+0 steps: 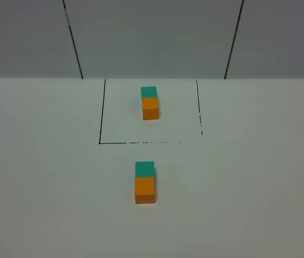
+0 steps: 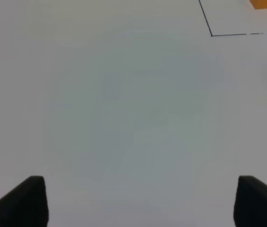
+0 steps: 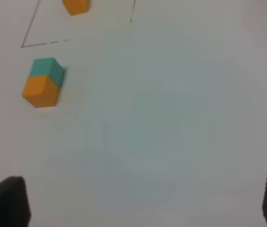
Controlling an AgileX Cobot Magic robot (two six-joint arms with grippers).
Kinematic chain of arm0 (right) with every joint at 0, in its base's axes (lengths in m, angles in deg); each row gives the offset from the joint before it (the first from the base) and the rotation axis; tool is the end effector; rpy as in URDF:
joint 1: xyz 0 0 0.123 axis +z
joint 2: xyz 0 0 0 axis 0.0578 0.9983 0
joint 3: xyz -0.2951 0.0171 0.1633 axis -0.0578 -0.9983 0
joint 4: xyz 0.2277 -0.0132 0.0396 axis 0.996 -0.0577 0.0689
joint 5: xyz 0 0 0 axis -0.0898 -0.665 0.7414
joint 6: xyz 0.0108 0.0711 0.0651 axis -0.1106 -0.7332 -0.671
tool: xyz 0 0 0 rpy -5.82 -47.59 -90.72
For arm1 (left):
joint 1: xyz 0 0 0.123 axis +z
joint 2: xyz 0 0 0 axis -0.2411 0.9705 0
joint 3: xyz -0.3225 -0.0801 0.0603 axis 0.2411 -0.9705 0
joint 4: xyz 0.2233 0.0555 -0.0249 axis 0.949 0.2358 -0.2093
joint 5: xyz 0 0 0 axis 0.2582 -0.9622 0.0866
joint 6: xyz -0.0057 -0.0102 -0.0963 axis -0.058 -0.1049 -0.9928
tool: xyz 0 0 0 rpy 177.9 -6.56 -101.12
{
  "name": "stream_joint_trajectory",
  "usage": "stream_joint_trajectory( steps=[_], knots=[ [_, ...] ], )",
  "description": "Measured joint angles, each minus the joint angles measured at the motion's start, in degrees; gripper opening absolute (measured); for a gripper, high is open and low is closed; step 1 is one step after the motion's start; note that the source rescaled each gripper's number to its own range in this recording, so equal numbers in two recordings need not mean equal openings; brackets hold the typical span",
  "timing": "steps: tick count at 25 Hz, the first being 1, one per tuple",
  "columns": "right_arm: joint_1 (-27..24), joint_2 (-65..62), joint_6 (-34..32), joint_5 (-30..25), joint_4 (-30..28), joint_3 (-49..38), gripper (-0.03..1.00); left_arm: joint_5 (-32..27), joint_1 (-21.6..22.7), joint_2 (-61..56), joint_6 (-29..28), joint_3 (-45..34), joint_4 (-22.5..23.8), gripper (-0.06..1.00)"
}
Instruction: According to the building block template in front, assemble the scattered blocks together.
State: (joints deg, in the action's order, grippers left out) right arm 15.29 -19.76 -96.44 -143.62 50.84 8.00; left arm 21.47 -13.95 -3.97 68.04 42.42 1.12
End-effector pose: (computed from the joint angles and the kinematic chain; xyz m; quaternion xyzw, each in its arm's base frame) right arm -0.0643 -0.0094 0.2718 -0.0067 0.8589 0.1267 0.4961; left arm -0.0726 -0.0058 0.2658 0.0320 0.8509 -0.0158 0.5241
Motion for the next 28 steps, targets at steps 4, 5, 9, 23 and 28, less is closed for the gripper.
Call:
stream_joint_trajectory(
  steps=[4, 5, 9, 23, 28],
  knots=[
    [0.0, -2.8, 2.8, 0.9, 1.7, -0.1, 0.99, 0.0, 0.0, 0.0, 0.0, 0.0, 0.0, 0.69],
    [0.0, -3.0, 3.4, 0.9, 2.1, -0.1, 0.99, 0.0, 0.0, 0.0, 0.0, 0.0, 0.0, 0.69],
    [0.0, -3.0, 7.7, 0.8, 2.7, -0.5, 0.96, 0.0, 0.0, 0.0, 0.0, 0.0, 0.0, 0.69],
    [-8.9, -3.0, 6.5, 0.2, -0.1, -1.1, 0.91, 0.0, 0.0, 0.0, 0.0, 0.0, 0.0, 0.69],
    [-11.8, -3.0, 6.5, 0.2, -0.2, -1.1, 0.90, 0.0, 0.0, 0.0, 0.0, 0.0, 0.0, 0.69]
  ],
)
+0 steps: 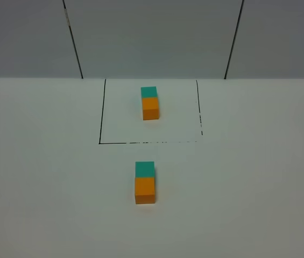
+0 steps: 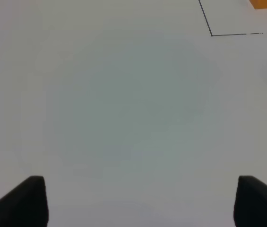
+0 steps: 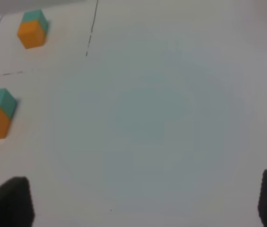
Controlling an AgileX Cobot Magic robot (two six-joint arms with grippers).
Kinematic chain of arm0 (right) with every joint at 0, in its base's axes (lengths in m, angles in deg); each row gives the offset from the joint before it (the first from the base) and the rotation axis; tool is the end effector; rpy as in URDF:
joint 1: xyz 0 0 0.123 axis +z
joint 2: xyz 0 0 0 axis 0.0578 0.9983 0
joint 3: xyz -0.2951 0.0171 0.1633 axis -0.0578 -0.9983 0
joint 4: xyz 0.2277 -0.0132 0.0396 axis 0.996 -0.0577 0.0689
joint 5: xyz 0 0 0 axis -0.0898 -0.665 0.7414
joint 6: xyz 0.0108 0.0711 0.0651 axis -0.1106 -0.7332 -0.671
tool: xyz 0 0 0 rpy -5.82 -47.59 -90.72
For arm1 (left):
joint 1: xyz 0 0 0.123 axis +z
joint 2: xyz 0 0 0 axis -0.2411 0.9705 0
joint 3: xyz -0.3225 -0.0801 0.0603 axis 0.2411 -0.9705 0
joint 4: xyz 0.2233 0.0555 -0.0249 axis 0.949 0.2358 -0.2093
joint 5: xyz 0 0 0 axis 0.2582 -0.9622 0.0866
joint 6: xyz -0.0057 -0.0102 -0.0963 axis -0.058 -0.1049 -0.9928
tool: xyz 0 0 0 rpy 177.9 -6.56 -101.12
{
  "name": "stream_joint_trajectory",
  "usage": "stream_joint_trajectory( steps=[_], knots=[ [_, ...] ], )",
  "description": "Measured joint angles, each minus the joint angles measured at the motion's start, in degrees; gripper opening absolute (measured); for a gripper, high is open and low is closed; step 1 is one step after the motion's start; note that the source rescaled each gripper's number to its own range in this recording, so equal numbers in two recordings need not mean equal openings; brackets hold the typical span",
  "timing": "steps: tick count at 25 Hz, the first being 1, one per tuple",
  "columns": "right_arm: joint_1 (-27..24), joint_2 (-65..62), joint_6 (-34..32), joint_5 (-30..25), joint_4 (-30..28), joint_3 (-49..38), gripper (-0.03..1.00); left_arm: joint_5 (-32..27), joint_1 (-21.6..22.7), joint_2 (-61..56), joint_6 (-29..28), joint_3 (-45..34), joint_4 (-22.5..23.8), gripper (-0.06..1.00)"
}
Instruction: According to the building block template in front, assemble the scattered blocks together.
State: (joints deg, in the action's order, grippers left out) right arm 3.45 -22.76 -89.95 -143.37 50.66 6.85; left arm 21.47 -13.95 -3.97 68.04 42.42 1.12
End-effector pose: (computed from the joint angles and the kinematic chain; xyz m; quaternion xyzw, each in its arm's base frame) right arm -0.0702 0.0037 0.2633 0.0327 0.8488 0.0452 0.5257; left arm -0.0726 -0.0058 0.2658 0.0320 0.8509 -0.0158 0.5241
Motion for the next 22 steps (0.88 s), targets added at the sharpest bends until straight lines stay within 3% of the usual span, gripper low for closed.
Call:
stream_joint_trajectory(
  steps=[22],
  knots=[
    [-2.9, 0.0, -1.5, 0.0, -1.2, 0.0, 0.86, 0.0, 0.0, 0.0, 0.0, 0.0, 0.0, 0.69]
  ],
)
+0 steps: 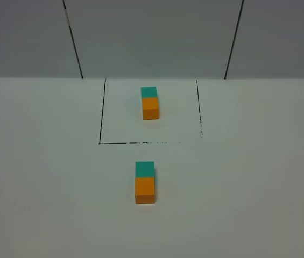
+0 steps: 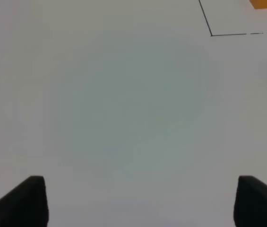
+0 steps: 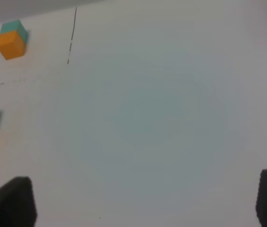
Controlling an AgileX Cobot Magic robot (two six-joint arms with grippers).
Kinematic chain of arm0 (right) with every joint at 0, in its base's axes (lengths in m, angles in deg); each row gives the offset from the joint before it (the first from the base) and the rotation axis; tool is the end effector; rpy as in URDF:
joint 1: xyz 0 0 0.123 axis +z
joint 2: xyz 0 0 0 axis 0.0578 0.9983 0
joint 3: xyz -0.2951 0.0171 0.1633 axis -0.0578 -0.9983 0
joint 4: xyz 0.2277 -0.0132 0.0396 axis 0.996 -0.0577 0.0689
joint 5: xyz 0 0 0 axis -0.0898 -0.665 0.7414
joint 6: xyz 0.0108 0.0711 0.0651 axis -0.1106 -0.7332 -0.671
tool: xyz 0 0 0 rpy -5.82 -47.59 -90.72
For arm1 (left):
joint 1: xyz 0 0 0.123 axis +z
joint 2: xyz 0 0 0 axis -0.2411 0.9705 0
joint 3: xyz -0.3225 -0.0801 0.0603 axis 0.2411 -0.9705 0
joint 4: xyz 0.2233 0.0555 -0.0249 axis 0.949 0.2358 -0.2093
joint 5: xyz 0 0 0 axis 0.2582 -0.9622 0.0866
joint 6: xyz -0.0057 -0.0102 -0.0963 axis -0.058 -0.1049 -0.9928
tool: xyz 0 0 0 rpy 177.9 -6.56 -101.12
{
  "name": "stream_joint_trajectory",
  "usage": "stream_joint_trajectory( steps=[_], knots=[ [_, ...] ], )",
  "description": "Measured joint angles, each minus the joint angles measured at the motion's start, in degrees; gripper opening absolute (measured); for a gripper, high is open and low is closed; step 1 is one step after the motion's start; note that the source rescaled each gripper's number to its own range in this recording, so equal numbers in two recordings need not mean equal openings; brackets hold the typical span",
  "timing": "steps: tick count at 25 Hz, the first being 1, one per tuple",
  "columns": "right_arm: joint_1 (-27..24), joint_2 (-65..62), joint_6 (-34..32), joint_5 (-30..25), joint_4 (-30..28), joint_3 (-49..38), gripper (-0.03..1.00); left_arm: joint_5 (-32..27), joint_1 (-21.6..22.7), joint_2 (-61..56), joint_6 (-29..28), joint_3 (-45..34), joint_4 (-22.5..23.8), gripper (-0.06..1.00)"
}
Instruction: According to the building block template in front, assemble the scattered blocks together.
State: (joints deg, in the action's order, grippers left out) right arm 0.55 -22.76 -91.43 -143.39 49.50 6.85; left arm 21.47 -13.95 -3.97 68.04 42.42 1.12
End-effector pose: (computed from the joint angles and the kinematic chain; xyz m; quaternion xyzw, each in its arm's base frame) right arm -0.0700 0.0056 0.2632 0.0654 0.8472 0.0285 0.5265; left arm -0.0726 -0.0058 0.2658 0.0320 0.8509 -0.0158 0.5241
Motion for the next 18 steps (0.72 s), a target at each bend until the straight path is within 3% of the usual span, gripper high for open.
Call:
stream_joint_trajectory(
  steps=[18],
  knots=[
    [0.0, 0.0, 0.0, 0.0, 0.0, 0.0, 0.82, 0.0, 0.0, 0.0, 0.0, 0.0, 0.0, 0.69]
  ],
)
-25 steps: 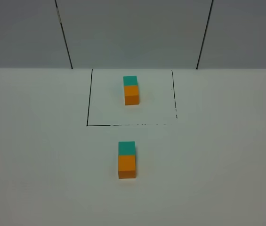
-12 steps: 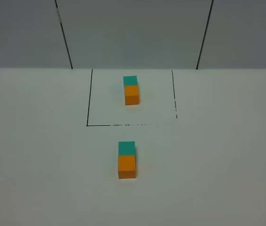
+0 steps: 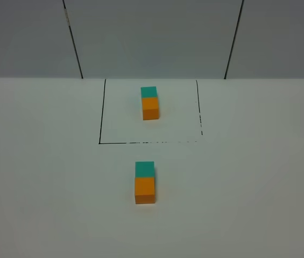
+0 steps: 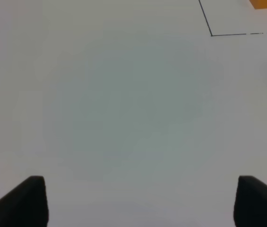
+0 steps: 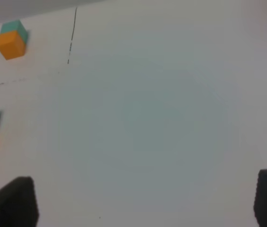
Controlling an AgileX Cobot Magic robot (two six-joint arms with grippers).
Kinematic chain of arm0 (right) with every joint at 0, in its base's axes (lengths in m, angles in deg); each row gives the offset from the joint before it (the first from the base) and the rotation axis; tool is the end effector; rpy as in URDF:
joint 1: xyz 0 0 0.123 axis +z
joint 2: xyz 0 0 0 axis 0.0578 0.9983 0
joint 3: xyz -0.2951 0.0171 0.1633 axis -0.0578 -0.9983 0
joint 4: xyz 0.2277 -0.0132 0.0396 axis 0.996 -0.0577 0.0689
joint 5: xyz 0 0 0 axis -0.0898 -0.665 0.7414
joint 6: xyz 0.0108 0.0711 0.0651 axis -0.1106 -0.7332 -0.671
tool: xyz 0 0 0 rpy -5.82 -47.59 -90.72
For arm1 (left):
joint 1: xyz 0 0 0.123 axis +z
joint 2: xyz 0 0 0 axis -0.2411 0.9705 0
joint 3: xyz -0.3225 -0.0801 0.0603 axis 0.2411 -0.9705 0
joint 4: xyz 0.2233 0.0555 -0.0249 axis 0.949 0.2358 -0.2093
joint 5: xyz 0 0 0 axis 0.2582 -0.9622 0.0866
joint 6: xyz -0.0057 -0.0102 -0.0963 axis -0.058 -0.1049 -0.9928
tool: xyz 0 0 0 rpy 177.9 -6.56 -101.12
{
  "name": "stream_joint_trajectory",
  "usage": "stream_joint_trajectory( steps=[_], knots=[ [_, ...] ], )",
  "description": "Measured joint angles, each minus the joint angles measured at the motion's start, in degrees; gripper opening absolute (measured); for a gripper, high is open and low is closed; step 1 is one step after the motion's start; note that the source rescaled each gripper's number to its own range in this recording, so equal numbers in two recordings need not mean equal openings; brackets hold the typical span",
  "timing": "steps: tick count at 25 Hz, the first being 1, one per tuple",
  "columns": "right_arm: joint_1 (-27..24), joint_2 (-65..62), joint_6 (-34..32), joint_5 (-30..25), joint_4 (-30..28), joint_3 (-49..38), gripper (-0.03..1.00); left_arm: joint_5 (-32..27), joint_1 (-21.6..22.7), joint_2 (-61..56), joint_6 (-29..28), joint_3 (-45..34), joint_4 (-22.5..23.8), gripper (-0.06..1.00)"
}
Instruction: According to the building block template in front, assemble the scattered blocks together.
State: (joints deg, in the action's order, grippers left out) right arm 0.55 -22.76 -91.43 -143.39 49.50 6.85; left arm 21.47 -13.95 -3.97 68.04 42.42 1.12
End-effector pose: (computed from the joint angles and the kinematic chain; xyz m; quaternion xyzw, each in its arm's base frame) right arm -0.0700 0.0056 0.2632 0.0654 0.8472 0.0285 0.5265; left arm -0.0726 -0.0058 0.2658 0.0320 0.8509 -0.0158 0.5241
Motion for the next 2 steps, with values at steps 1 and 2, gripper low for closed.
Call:
stream_joint_trajectory(
  steps=[1, 2],
  knots=[
    [0.0, 0.0, 0.0, 0.0, 0.0, 0.0, 0.82, 0.0, 0.0, 0.0, 0.0, 0.0, 0.0, 0.69],
    [0.0, 0.0, 0.0, 0.0, 0.0, 0.0, 0.82, 0.0, 0.0, 0.0, 0.0, 0.0, 0.0, 0.69]
  ],
)
